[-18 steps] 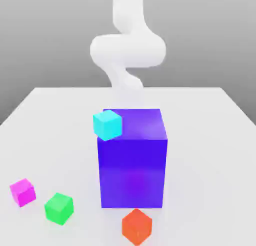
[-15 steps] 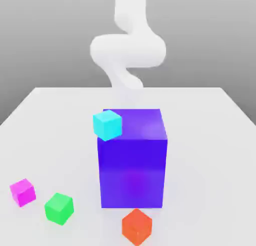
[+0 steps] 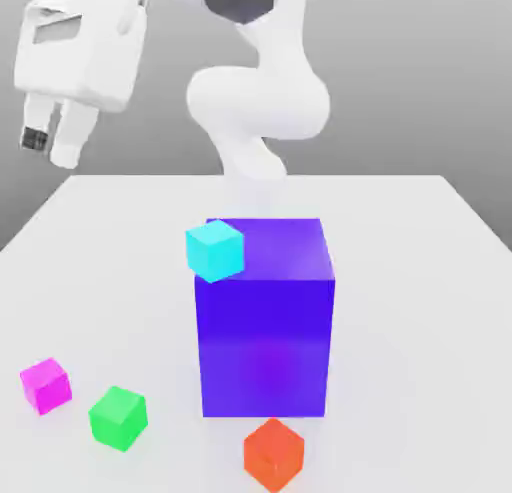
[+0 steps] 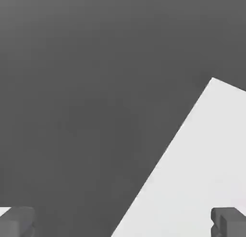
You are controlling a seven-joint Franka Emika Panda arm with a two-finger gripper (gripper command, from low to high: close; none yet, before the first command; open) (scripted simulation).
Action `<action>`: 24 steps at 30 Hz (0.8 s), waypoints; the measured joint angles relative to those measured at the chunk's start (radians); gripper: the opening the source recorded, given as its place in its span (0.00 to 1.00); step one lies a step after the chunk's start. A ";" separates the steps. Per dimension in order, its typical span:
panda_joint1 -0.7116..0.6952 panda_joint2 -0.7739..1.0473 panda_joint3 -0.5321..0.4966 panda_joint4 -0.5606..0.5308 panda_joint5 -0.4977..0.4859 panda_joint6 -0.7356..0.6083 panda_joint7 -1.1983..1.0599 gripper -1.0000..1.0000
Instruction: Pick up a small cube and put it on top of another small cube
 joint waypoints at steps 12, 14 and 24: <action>-0.174 0.281 -0.053 -0.069 -0.050 0.124 0.485 0.50; -0.196 0.324 -0.063 -0.082 -0.035 0.149 0.549 0.50; -0.268 0.524 -0.086 -0.136 0.171 0.287 0.737 0.50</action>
